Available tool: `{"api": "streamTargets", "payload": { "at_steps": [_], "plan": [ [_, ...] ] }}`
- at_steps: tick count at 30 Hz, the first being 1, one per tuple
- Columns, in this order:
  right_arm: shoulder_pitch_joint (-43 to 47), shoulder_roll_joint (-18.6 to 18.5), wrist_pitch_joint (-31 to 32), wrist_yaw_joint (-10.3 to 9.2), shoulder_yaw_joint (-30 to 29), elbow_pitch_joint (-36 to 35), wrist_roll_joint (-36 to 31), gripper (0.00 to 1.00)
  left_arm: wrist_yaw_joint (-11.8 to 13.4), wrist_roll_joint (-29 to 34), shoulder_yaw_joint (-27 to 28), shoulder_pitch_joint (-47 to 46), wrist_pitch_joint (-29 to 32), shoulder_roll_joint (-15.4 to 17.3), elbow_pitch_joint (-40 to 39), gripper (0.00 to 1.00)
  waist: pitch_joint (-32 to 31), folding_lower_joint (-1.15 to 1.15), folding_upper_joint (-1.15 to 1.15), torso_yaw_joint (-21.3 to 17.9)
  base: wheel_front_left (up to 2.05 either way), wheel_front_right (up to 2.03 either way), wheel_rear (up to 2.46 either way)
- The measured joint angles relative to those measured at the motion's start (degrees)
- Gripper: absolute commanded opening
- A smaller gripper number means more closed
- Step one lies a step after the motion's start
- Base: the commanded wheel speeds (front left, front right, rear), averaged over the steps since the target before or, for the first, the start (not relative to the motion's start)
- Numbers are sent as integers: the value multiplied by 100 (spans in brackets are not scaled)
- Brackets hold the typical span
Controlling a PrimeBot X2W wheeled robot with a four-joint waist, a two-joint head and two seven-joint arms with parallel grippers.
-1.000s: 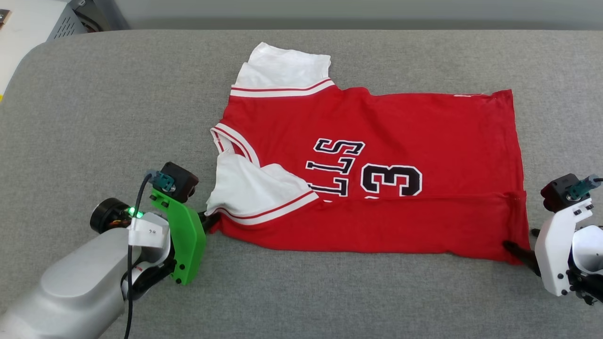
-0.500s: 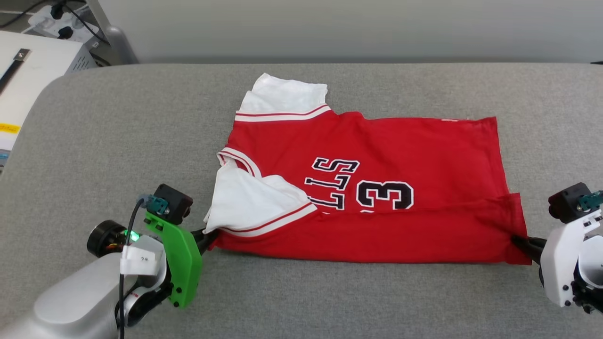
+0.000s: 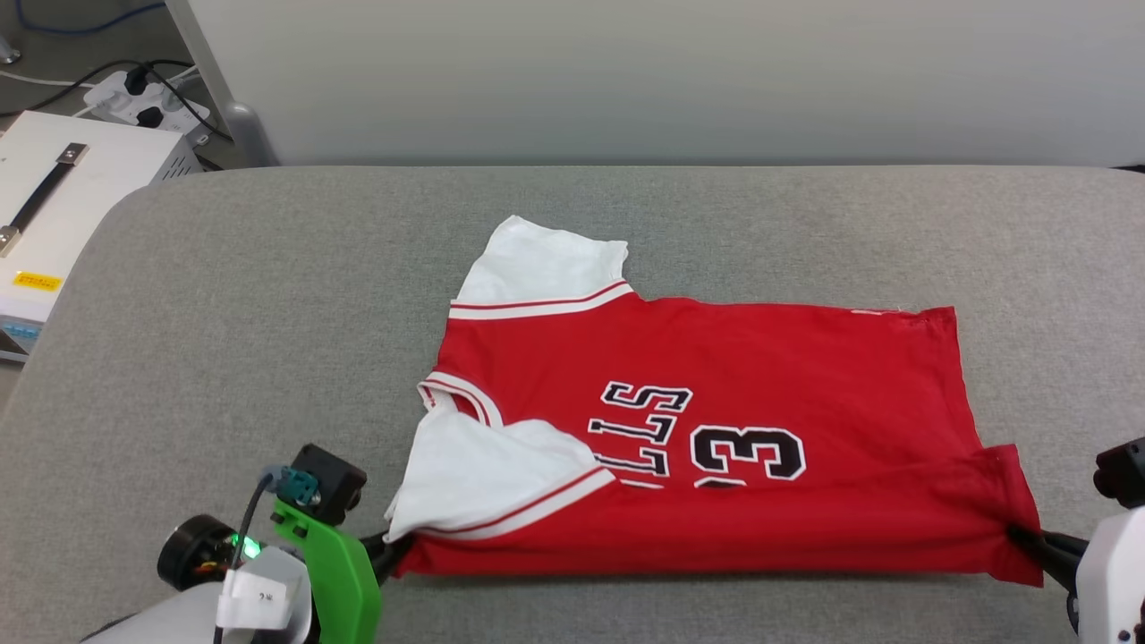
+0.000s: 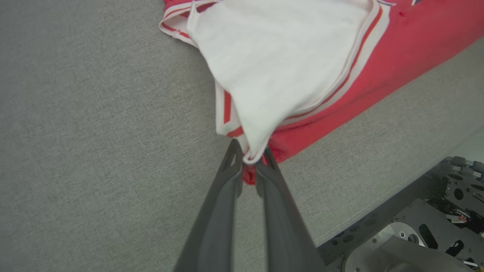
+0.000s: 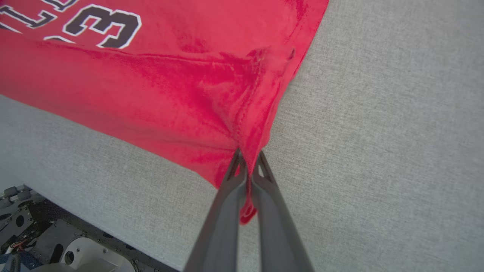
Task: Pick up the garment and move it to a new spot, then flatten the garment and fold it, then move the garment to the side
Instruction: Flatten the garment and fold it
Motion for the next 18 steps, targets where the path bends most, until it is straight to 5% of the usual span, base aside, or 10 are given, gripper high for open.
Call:
{"api": "streamTargets", "payload": {
  "at_steps": [10,18],
  "plan": [
    [547,380,442,0,-625,-138,-398,0,132,-118,-110,265,3,-97,74,0,144,0,0,-44,0,0,0],
    [514,850,393,0,-611,406,-646,0,-88,-304,-180,290,-5,-510,900,0,366,0,0,-74,0,0,0]
  ]
}}
